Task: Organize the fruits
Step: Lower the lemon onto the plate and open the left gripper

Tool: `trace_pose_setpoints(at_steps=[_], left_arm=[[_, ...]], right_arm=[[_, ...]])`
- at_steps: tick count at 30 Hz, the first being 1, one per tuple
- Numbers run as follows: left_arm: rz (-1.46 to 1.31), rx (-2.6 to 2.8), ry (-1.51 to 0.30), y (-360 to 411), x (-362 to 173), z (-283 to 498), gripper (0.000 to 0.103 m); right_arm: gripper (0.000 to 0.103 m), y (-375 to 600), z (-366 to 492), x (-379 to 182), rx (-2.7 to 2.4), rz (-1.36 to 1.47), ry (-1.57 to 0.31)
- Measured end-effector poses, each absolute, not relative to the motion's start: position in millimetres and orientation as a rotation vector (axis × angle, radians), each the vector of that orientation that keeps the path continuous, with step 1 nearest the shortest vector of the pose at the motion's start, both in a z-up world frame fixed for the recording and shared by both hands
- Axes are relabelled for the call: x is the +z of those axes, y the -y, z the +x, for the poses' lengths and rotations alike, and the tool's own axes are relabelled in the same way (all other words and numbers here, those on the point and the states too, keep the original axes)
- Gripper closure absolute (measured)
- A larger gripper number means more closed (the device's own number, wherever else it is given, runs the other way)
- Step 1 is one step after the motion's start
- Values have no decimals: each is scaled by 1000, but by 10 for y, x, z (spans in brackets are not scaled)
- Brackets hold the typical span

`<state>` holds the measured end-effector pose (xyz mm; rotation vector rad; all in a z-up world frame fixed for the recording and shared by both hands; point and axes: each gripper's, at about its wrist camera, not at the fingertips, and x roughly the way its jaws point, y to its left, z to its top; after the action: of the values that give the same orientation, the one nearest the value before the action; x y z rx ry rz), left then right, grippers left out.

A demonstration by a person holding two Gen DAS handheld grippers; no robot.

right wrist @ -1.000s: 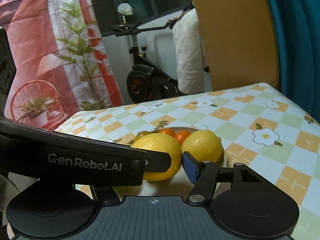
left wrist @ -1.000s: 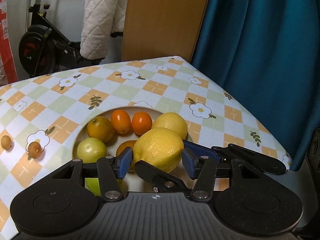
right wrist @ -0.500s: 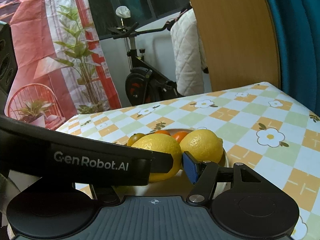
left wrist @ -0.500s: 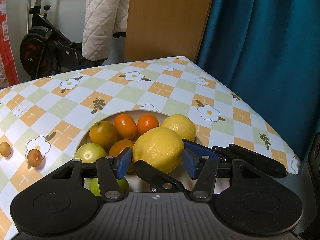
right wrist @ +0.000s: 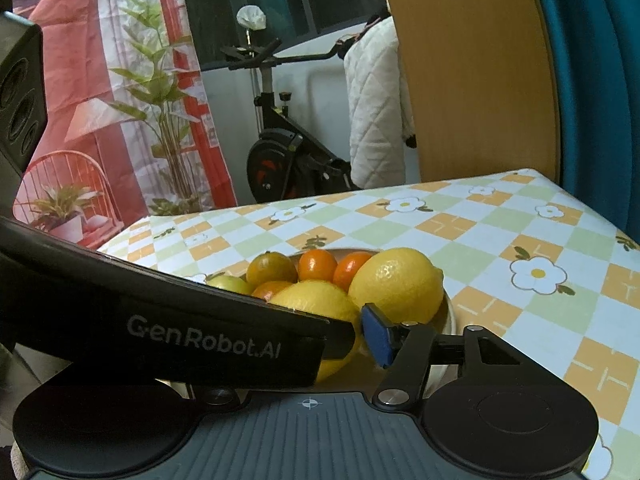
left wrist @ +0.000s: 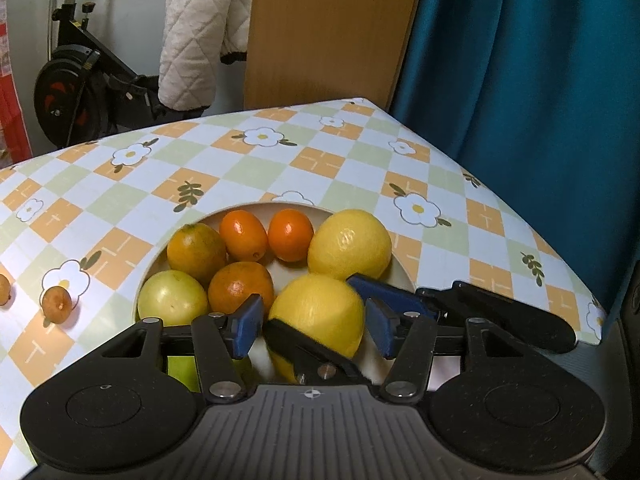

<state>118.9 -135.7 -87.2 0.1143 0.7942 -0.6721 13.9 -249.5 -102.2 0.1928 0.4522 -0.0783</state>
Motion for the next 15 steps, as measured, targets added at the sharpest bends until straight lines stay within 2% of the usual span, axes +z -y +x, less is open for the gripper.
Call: trace_pose_setpoints(at_steps=[11,13,15], left_arm=[[68,-655,-764,1206,-754,1153,44],[49,-645,-753,1124,-718,1137,44],[21,-631,-748,1024,-697,1132,44]], right_arm=[[48,2405,105,-1021,-102,135,-459],[46,2392,96,-1021,-104,124,-459],[39,2361,88,-1015,-109,108,-456]])
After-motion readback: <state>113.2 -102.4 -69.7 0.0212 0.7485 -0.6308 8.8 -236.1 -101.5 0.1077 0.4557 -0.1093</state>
